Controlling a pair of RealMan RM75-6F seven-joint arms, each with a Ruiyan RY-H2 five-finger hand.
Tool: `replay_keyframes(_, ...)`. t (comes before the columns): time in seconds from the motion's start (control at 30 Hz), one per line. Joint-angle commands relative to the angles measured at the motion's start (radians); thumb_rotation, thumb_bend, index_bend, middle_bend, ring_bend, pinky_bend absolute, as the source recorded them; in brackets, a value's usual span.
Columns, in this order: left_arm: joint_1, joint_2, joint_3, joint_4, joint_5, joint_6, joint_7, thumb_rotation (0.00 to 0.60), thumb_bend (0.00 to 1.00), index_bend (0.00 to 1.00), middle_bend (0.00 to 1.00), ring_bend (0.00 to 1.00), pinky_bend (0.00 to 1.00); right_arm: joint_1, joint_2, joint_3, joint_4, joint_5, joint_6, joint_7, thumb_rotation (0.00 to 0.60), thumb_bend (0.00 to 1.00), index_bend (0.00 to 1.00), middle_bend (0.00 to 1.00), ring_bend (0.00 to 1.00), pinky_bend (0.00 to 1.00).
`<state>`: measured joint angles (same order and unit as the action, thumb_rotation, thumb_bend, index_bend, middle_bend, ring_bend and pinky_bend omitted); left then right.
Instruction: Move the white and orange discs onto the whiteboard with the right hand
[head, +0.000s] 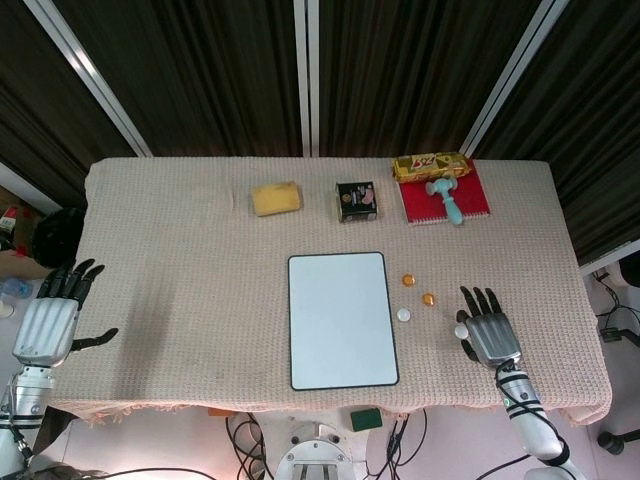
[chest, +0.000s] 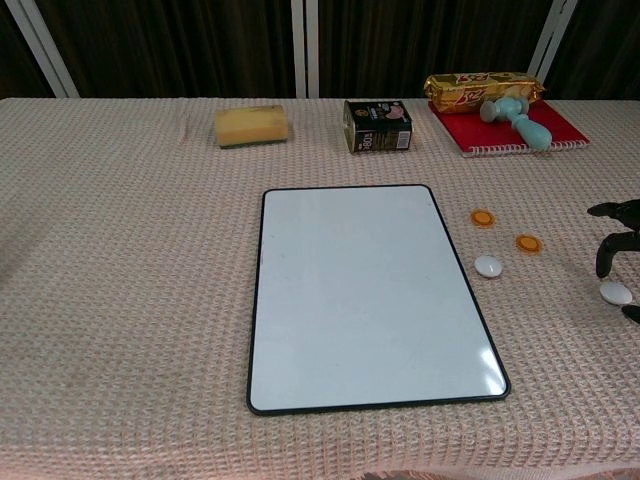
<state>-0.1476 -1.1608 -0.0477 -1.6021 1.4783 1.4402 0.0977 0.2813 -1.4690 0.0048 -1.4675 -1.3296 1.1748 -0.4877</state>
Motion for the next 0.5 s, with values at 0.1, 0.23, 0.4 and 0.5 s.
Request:
replay_keyframes(0.1,0.002,0.000,-0.003,0.000,-0.004,0.003,0.001,0.510,0.04,0.13,0.09,0.00,0.12,0.002,-0.008,0.000,0.008,-0.001,-0.001,0.001,0.600,0.34,0.46,0.00,0.00,0.00)
replay_keyframes(0.23,0.001,0.000,-0.003,0.002,-0.005,0.001,-0.001,0.509,0.04,0.13,0.09,0.00,0.12,0.004,-0.012,0.002,0.012,0.005,-0.006,0.000,0.600,0.35,0.48,0.00,0.00,0.00)
replay_keyframes(0.4,-0.002,0.001,-0.002,0.001,-0.008,-0.009,-0.004,0.511,0.04,0.13,0.09,0.00,0.12,0.006,-0.009,0.008,-0.001,-0.014,0.014,0.009,0.600,0.36,0.54,0.00,0.00,0.00)
replay_keyframes(0.5,-0.004,0.002,-0.001,-0.001,-0.007,-0.013,-0.004,0.514,0.04,0.13,0.09,0.00,0.12,0.026,-0.001,0.024,-0.026,-0.057,0.035,0.005,0.600,0.36,0.55,0.00,0.00,0.00)
